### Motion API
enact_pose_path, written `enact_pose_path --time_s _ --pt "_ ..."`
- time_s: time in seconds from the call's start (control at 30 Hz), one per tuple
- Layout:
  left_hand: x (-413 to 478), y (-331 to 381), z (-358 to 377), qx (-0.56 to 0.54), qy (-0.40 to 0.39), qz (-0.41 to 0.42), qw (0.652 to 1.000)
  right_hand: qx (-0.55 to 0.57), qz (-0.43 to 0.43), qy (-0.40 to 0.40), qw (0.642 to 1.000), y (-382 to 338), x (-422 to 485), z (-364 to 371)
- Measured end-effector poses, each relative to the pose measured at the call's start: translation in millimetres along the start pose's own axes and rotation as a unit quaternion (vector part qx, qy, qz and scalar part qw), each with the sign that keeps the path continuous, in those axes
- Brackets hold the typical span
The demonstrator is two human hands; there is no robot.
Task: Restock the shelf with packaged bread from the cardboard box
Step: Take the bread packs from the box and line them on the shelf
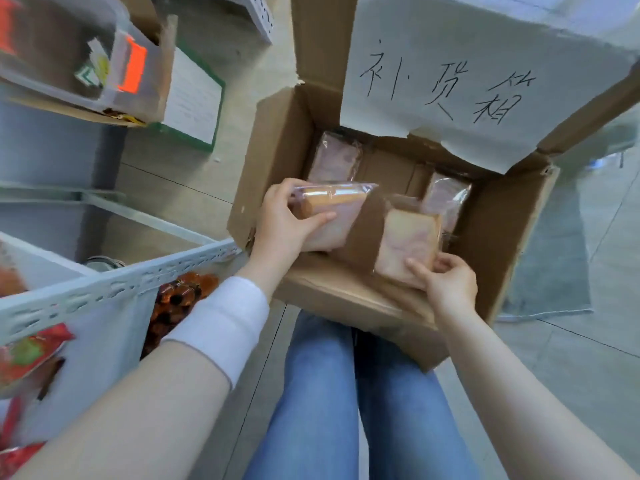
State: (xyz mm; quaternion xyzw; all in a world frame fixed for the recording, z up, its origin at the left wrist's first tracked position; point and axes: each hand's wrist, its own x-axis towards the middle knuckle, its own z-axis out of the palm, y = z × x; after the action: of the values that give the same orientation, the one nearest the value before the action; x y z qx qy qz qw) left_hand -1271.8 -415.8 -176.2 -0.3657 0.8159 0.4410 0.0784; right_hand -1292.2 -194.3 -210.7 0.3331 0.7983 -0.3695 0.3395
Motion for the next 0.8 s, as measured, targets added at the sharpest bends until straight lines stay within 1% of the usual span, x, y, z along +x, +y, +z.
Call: enact_pose_path --time_s 0.07,0.13,0.2,0.3,0.5,0.67,0.8 --pt "-35.1 18.5 -34.3 -0.061 0.023 -0.004 0.998 0.013 -0.032 -0.025 0.999 -5.7 -34.9 -28.7" --pt "-75.2 32.2 -71.5 -0.120 0.058 -0.014 0.991 0.030 -0.077 -0.070 0.994 -11.6 -75.6 -51.6" --pt "-119.3 40.0 -108.6 -0.174 0.108 -0.006 0.979 0.042 -0.124 -0.124 0.984 -18.4 -120.2 -68.2" --pt "-188.9 47.4 -161.7 -0.251 0.182 0.013 0.951 0.042 -0.186 -0.193 0.963 -28.8 -187.9 -84.0" --pt "-350.1 34.2 -290.0 -0.306 0.331 0.039 0.892 0.004 -0.311 -0.275 0.910 -38.4 -355.0 -84.0" --pt "-478.5 -12.3 -403.4 -0.305 0.470 0.068 0.825 -0.021 -0.410 -0.349 0.842 -38.1 -504.5 -43.2" --pt "-584.6 -73.7 -485.4 -0.276 0.562 0.070 0.777 -0.049 -0.486 -0.428 0.761 -18.5 -627.5 22.5"
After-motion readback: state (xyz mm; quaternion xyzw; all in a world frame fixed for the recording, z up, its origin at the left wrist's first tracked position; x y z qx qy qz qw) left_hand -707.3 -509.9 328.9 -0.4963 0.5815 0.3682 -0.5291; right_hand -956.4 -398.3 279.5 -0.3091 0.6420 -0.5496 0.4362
